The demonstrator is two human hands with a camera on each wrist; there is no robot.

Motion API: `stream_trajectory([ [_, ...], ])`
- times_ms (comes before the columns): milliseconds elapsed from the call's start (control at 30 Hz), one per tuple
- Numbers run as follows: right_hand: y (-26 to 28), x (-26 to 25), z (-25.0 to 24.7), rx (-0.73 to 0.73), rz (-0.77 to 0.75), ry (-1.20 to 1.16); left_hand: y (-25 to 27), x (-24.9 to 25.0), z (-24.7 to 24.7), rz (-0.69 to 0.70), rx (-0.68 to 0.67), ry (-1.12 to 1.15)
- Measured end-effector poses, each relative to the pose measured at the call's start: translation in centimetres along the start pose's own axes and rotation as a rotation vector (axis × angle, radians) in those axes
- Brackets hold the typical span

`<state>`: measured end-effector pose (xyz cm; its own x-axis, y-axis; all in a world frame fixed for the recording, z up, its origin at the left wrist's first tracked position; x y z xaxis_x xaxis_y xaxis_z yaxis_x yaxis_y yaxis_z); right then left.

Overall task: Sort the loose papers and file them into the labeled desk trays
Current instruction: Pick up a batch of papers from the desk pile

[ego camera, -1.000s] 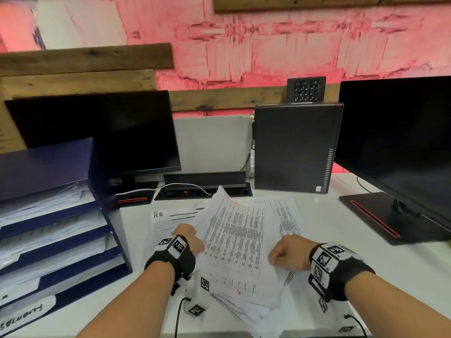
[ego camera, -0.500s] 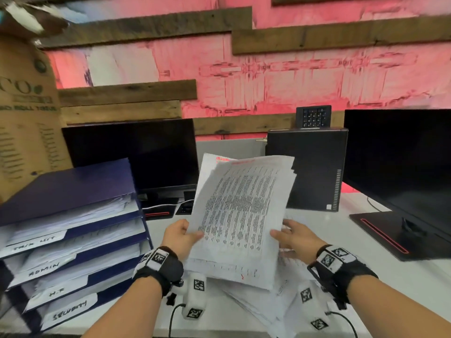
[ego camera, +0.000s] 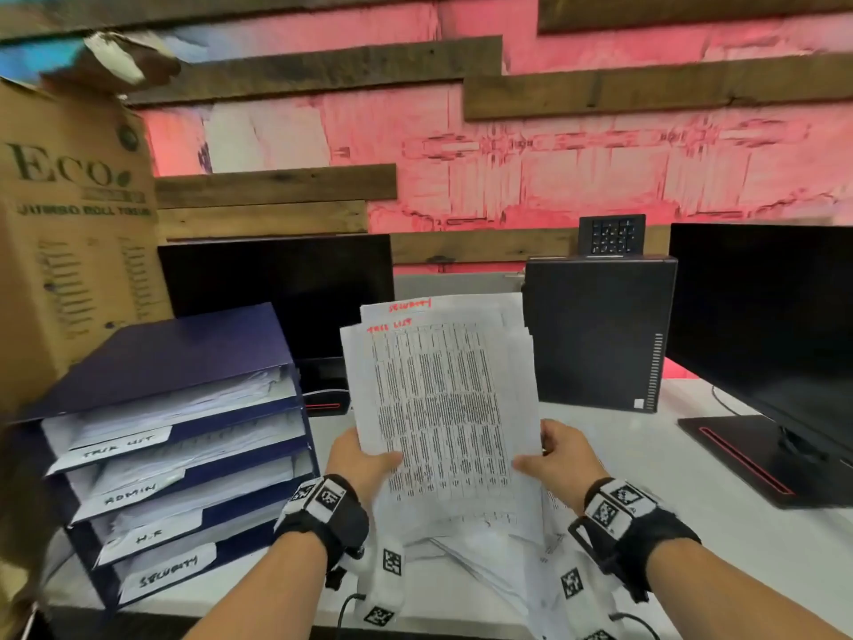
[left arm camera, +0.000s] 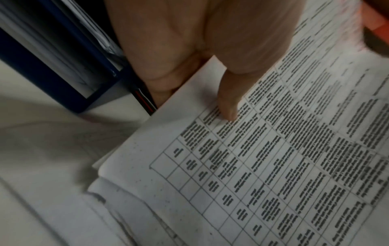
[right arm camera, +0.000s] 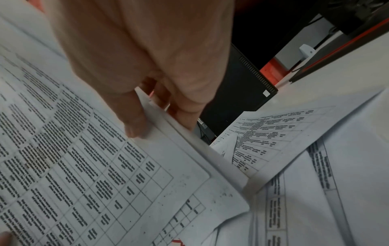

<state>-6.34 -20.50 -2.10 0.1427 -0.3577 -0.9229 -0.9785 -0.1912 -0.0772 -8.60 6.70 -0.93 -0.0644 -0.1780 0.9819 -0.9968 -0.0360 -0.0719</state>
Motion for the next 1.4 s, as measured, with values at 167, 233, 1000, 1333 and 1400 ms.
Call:
stream_trajectory([
  [167, 0.3, -0.5, 1.1, -0.09, 0.038, 0.034, 0.1, -1.3, 0.6, -0.064, -0.003, 0.158],
  [233, 0.3, -0.5, 1.6, -0.112, 0.057, 0.053, 0.0, -1.4, 0.8, -0.043, -0.021, 0.13],
  [1000, 1.2, -2.4, 1.9, -0.182, 0.051, 0.005, 0.3, -1.8, -4.5, -0.03, 0.15, -0.017],
  [1333, 1.0, -3.9, 2.8, -0.096, 0.023, -0.17, 0.6, -3.0, -7.0, -0.182, 0.194, -0.033],
  [1400, 0.5, -3.9, 2.0, -0.001, 0.008, -0.147, 0.6, -3.5, -8.4, -0.212, 0.252, -0.084],
])
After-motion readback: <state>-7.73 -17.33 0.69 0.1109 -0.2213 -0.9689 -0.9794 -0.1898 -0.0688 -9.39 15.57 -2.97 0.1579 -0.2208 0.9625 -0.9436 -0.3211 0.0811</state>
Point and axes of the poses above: each hand's wrist, its own y-axis away from the middle knuckle, its own z-axis out of the palm, x = y × z, the point moved 5 cm from there along -y, towards the middle knuckle, and after that the axes turned 13 degrees about -x, right-handed, at the moved point
